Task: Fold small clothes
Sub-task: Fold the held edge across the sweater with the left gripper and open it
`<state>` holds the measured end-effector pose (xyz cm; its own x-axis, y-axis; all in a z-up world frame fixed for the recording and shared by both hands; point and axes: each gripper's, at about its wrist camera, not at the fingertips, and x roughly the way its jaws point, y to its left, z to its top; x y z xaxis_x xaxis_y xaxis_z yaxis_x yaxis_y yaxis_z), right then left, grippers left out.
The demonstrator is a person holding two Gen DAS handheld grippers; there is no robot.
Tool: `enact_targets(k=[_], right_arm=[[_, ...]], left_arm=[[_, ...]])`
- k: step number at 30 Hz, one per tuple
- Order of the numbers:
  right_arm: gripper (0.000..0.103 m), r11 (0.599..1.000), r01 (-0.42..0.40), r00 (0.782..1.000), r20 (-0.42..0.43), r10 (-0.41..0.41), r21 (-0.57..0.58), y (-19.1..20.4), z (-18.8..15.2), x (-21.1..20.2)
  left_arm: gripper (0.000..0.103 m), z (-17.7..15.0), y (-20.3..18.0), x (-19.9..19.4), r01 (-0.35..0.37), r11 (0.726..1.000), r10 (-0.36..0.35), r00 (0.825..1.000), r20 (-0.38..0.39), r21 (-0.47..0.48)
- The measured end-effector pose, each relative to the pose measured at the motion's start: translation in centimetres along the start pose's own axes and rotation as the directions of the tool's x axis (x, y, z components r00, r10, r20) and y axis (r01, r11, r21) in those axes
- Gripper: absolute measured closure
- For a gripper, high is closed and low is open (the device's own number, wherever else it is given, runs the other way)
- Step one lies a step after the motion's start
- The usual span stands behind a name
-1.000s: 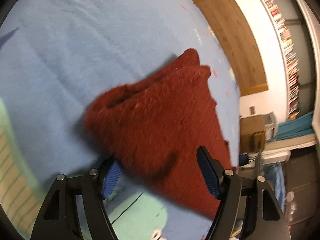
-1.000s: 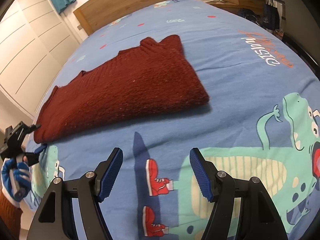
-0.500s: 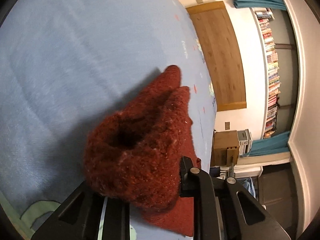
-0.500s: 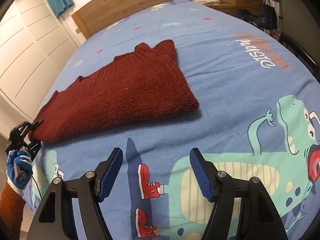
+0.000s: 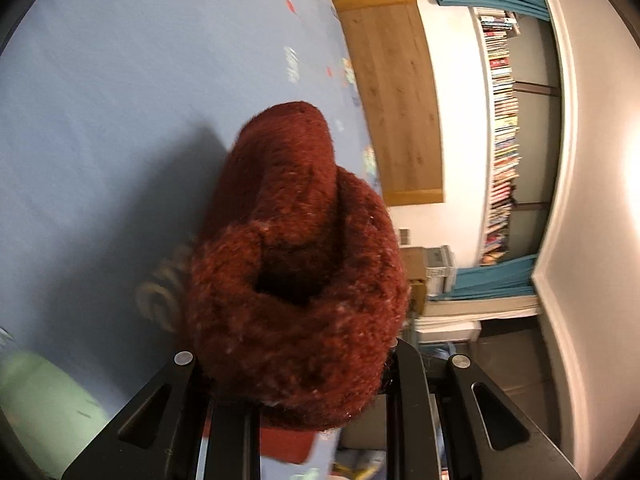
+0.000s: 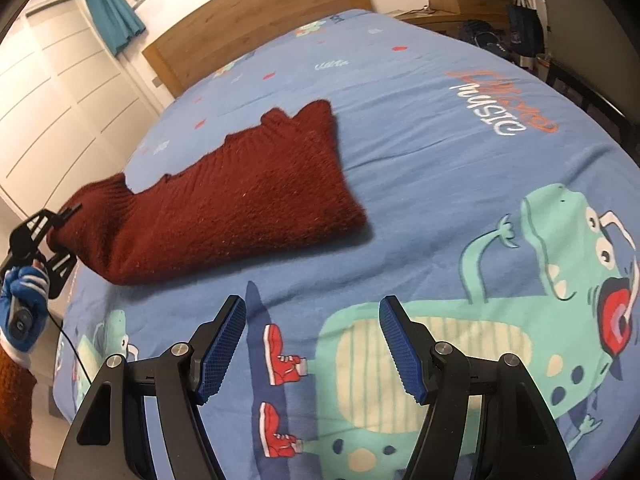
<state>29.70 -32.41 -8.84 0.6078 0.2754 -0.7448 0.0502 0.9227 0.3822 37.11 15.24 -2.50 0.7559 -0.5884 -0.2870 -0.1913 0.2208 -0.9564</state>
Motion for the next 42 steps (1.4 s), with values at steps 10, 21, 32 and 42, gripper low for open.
enact_targets(k=[10, 21, 32, 42], right_arm=[[0.033, 0.998, 0.018, 0.999, 0.048, -0.021, 0.064, -3.7, -0.1, -2.9], [0.033, 0.991, 0.024, 0.997, 0.063, -0.033, 0.135, -7.2, -1.1, -4.4], [0.032, 0.984, 0.017, 0.997, 0.066, -0.029, 0.180, -8.6, -2.2, -4.9], [0.032, 0.983, 0.012, 0.998, 0.064, -0.024, 0.185, -8.5, -2.2, -4.7]], left_arm=[[0.087, -3.9, -2.7, 8.4, 0.122, 0.991, -0.129, 0.983, -0.127, -0.064], [0.087, -12.1, -4.3, 18.2, -0.056, 0.984, 0.111, 0.935, -0.338, 0.171], [0.087, -20.2, -6.3, 19.8, -0.212, 0.755, 0.450, 0.856, -0.254, 0.621], [0.087, -27.5, -4.8, 18.7, -0.248, 0.607, 0.552, 0.815, -0.176, 0.755]])
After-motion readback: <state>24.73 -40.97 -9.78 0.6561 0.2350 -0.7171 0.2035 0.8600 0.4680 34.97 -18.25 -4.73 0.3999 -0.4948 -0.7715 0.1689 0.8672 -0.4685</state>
